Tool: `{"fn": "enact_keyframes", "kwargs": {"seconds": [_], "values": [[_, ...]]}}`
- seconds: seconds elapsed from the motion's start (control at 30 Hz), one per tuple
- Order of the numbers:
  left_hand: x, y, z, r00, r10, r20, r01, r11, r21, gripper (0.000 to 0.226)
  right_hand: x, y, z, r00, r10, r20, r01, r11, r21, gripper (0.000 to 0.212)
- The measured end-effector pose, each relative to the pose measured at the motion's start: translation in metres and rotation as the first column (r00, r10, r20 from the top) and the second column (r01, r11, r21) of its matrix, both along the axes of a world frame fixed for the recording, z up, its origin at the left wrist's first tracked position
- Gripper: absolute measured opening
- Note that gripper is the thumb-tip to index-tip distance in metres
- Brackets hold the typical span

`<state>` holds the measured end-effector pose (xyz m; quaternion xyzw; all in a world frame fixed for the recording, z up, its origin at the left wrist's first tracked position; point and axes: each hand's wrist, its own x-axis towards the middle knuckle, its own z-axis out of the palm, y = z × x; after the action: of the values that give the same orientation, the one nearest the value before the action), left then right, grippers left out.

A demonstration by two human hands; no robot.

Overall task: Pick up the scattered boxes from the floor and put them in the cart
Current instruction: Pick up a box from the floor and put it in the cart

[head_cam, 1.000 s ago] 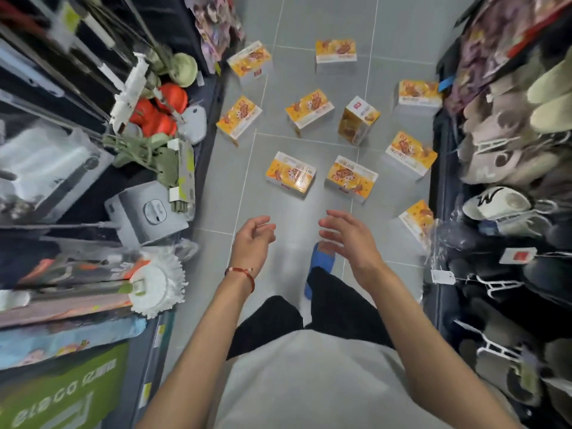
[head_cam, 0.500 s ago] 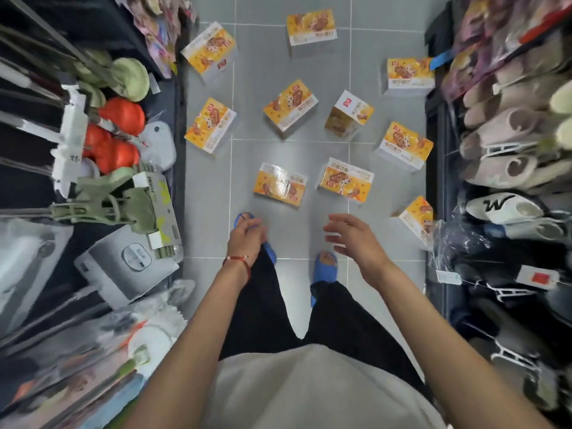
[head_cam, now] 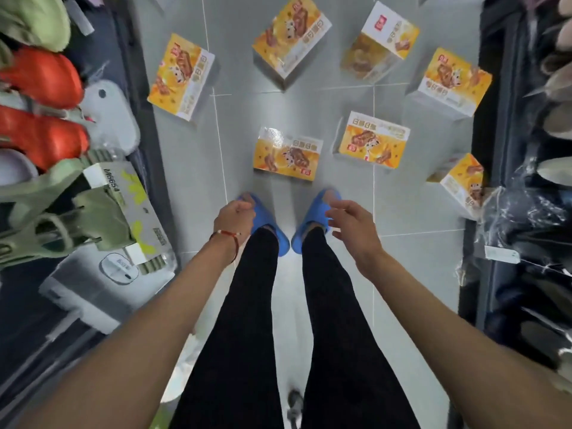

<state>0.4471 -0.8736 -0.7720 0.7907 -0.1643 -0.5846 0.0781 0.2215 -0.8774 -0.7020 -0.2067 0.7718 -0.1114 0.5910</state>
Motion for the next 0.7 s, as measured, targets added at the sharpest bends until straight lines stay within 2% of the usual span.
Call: {"fn": "enact_keyframes", "kwargs": {"seconds": [0.07, 0.13, 0.2, 0.3, 0.33, 0.43, 0.5, 0.6, 0.63, 0.7], "values": [[0.001, 0.001, -0.044, 0.995, -0.094, 0.024, 0.094, 0.995, 0.025, 0.019, 0.001, 0.0, -0.045, 0.999, 0.03, -0.031, -0.03, 1.0, 0.003, 0.014], [0.003, 0.002, -0.089, 0.98, -0.193, 0.036, 0.19, 0.978, 0.082, 0.032, 0.0, -0.003, -0.091, 0.996, 0.05, -0.073, -0.05, 0.999, 0.012, 0.022], [0.001, -0.002, -0.123, 0.97, -0.234, 0.065, 0.226, 0.968, 0.107, 0.038, -0.002, -0.008, -0.135, 0.993, 0.041, -0.108, -0.037, 0.999, 0.031, 0.018], [0.003, -0.017, -0.174, 0.964, -0.244, 0.105, 0.239, 0.969, 0.06, 0.027, -0.007, -0.012, -0.204, 0.991, 0.001, -0.131, 0.004, 0.999, 0.037, 0.011], [0.004, -0.021, -0.194, 0.969, -0.224, 0.1, 0.22, 0.974, 0.048, 0.034, -0.007, -0.014, -0.225, 0.991, -0.018, -0.132, 0.023, 0.999, 0.044, 0.02], [0.007, -0.035, -0.247, 0.993, -0.092, 0.068, 0.091, 0.996, 0.021, 0.075, -0.009, -0.022, -0.285, 0.991, 0.003, -0.137, 0.008, 0.997, 0.079, 0.054], [0.005, -0.048, -0.278, 0.997, -0.055, 0.054, 0.054, 0.998, 0.026, 0.084, -0.011, -0.029, -0.326, 0.99, 0.038, -0.135, -0.025, 0.995, 0.098, 0.064], [0.005, -0.063, -0.327, 0.992, -0.071, 0.101, 0.069, 0.997, 0.022, 0.111, -0.01, -0.04, -0.378, 0.991, 0.065, -0.119, -0.049, 0.99, 0.134, 0.082], [0.006, -0.066, -0.341, 0.995, -0.053, 0.087, 0.051, 0.999, 0.019, 0.11, -0.009, -0.044, -0.392, 0.992, 0.067, -0.106, -0.052, 0.989, 0.142, 0.092], [0.004, -0.073, -0.364, 0.998, -0.026, 0.055, 0.026, 1.0, 0.002, 0.082, -0.011, -0.052, -0.417, 0.997, 0.013, -0.073, -0.003, 0.991, 0.132, 0.102]]}}
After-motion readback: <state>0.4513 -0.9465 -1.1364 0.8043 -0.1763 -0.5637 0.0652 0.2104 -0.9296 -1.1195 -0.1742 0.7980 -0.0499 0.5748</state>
